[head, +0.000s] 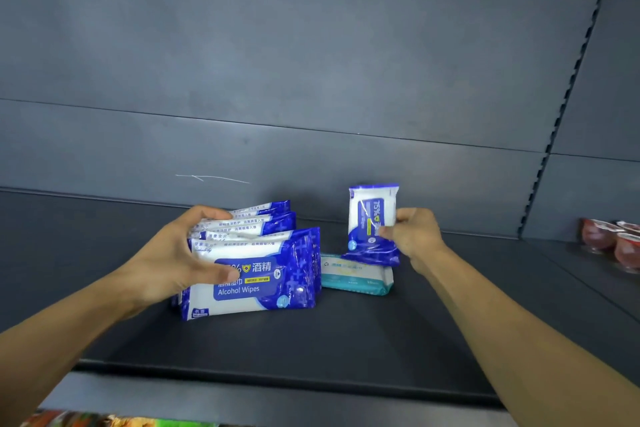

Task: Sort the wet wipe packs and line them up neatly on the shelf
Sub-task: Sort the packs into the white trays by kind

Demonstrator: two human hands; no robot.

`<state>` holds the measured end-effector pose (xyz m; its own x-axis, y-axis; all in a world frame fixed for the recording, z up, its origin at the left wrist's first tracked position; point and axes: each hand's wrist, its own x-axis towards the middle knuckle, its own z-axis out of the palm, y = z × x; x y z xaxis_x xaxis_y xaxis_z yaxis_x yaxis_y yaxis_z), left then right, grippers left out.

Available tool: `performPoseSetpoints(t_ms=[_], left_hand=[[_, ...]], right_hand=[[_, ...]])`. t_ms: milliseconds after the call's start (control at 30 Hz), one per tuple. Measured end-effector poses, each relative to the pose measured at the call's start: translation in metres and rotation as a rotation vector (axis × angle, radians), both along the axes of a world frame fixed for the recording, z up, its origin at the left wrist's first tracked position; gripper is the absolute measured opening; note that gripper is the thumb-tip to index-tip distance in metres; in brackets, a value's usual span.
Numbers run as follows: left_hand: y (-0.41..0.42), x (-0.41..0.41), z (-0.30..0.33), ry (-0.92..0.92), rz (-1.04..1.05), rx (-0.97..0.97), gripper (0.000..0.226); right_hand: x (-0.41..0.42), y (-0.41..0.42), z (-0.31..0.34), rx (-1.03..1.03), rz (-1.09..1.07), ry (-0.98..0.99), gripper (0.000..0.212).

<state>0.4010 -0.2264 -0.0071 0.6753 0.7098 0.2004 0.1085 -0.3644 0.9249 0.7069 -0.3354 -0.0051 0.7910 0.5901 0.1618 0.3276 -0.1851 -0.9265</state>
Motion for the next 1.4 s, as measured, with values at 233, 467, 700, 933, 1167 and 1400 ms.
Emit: performPoseSetpoints(t_ms=[233,467,700,933,1167,1400], left_hand=[[0.005,0.0,-0.005,-0.002,0.053,0.03,0.067],[0.008,-0.003,-0.004,0.036,0.058,0.055,0.072],[0.006,-0.009,-0.002,0.056,-0.022,0.062,0.065],[0.005,-0.015,-0.004,-0.004,-0.073,0.05,0.059],[0.002,-0.016,0.005,0.016,0.015,-0.036,0.04],[0.007,-0.006,0.011,0.015,0.106,-0.203,0.026]], right_hand=[[-0.035,-0.063,0.041,0.004,0.638,-0.03,0.016],[-0.092,-0.036,0.026,-0.22,0.634,-0.507,0.013],[-0.115,-0.026,0.01,-0.25,0.308,-0.681,0.065],[-0.122,-0.014,0.004,-0.238,0.45,-0.475,0.106],[-0.123,-0.004,0.003,-0.223,0.434,-0.485,0.081],[-0.118,-0.002,0.004,-0.167,0.441,-0.561,0.066]])
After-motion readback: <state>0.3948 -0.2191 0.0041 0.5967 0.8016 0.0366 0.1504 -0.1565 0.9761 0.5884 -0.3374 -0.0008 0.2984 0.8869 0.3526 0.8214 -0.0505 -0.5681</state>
